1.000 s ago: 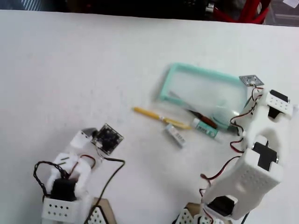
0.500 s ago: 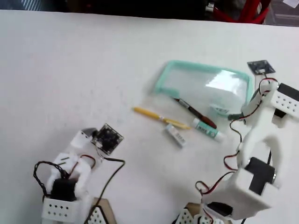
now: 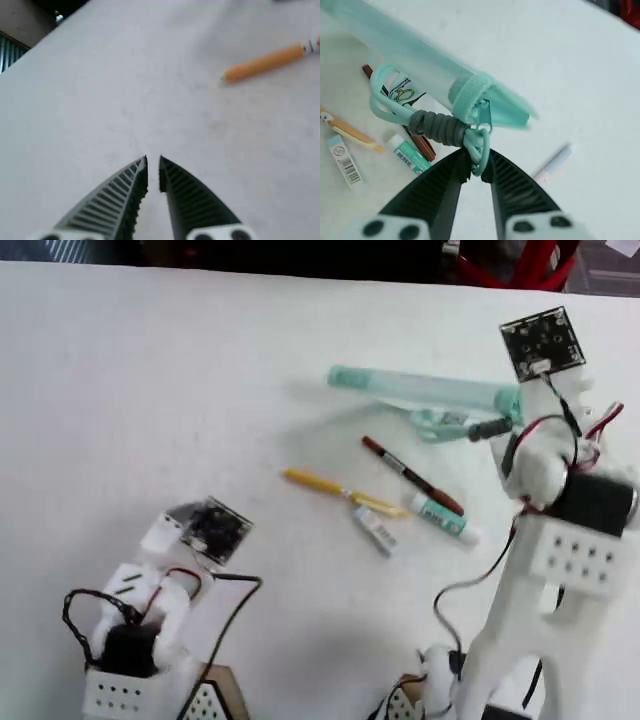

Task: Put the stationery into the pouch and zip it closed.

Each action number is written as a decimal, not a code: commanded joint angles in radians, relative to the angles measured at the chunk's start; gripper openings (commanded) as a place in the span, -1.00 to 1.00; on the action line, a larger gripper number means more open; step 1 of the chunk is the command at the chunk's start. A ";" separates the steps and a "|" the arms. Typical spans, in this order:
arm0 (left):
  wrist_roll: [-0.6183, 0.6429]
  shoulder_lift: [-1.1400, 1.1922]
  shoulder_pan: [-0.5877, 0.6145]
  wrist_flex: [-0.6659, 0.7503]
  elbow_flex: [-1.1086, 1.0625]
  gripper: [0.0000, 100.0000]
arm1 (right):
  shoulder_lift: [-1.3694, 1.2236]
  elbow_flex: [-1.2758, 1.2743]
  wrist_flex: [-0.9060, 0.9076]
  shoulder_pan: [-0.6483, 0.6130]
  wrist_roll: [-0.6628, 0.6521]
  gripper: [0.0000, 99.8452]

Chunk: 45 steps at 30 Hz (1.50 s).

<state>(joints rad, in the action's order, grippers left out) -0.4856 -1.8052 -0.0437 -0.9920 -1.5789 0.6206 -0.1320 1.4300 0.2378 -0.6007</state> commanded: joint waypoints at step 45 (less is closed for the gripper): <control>0.364 -0.008 -0.315 0.020 0.425 -0.32 | -0.289 0.839 0.286 -0.799 0.361 -0.96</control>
<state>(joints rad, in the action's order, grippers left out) -0.1619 -1.8205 -0.2846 -1.0579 -1.1093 0.3214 0.6935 1.7123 -0.5232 -0.2294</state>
